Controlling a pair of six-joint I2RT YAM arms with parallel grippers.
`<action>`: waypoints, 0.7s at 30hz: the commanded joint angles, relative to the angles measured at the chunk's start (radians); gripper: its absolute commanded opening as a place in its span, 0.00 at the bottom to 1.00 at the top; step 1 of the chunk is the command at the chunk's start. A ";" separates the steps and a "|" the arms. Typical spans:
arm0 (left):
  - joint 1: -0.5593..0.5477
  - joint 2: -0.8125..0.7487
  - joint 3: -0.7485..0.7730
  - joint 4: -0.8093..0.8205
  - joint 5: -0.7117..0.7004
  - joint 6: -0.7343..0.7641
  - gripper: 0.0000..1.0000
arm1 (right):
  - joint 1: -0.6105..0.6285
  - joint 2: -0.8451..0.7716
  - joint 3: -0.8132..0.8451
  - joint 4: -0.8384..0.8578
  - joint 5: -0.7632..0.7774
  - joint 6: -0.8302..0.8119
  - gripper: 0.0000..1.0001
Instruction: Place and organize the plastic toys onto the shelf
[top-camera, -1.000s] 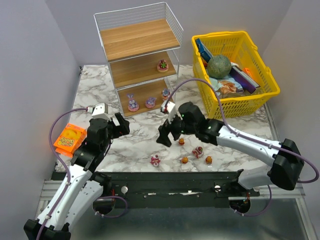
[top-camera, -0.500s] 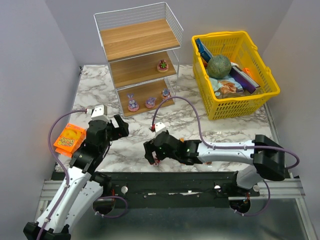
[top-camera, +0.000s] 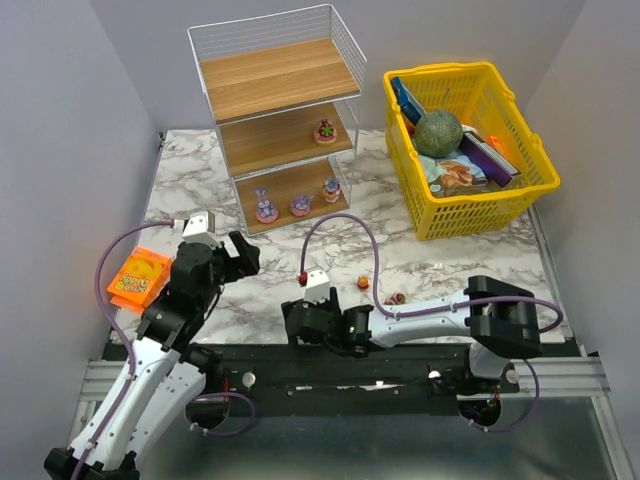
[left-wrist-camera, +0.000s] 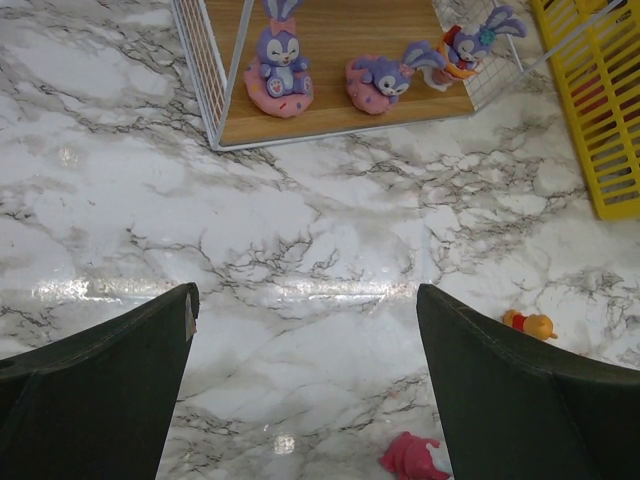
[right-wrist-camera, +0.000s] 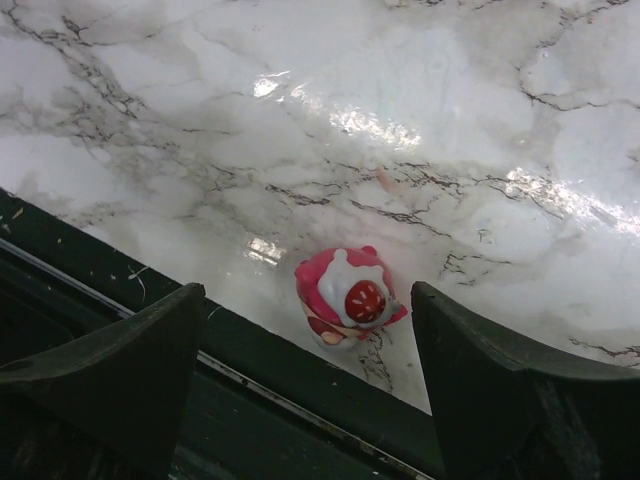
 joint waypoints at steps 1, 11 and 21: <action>-0.018 -0.003 0.003 -0.006 0.018 0.001 0.99 | 0.008 0.034 -0.012 -0.028 0.102 0.095 0.89; -0.022 0.002 0.002 -0.005 0.026 -0.004 0.99 | 0.018 0.059 -0.008 -0.087 0.119 0.199 0.83; -0.045 0.000 0.005 -0.012 0.030 -0.004 0.99 | 0.041 0.148 0.054 -0.145 0.152 0.272 0.72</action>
